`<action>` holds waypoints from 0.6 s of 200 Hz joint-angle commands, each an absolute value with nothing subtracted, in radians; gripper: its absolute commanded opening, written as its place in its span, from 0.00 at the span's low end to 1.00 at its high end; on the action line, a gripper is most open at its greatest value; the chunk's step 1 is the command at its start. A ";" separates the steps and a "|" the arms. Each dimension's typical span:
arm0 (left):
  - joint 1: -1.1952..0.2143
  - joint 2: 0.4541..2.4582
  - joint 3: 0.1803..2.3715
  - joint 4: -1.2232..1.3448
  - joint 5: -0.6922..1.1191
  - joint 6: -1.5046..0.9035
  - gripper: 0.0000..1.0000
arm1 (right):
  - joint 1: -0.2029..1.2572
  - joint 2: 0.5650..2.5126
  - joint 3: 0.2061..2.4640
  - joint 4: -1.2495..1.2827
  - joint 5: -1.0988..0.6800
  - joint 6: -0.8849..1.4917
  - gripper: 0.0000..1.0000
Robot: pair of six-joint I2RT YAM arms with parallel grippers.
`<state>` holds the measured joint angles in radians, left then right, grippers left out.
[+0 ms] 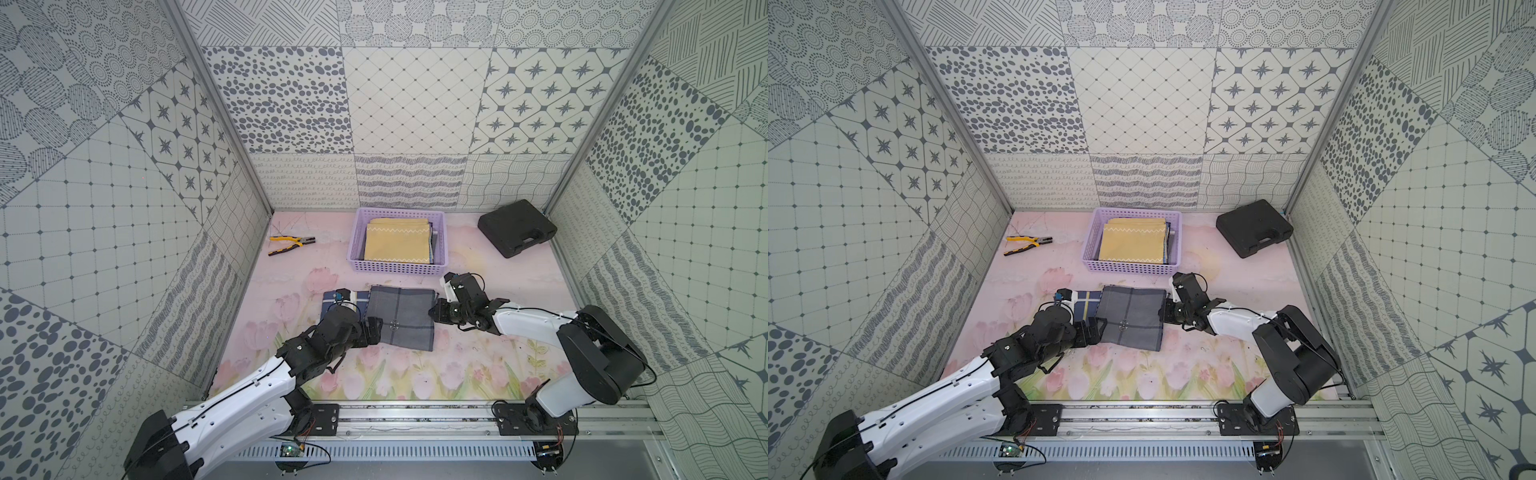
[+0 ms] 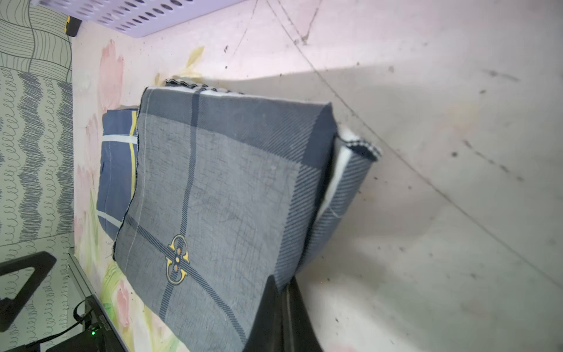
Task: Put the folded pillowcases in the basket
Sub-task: Move the pillowcase to the center of the board.
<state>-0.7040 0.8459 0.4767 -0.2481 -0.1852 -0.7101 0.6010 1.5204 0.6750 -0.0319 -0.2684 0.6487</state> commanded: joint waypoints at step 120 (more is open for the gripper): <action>-0.454 1.320 0.540 0.155 0.240 -0.656 0.78 | 0.518 1.420 0.626 -0.164 -0.257 0.456 0.00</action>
<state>-0.5201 1.2148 0.5133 -0.0296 0.0525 -0.6800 0.5217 1.4422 0.6392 -0.1692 -0.2687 0.4801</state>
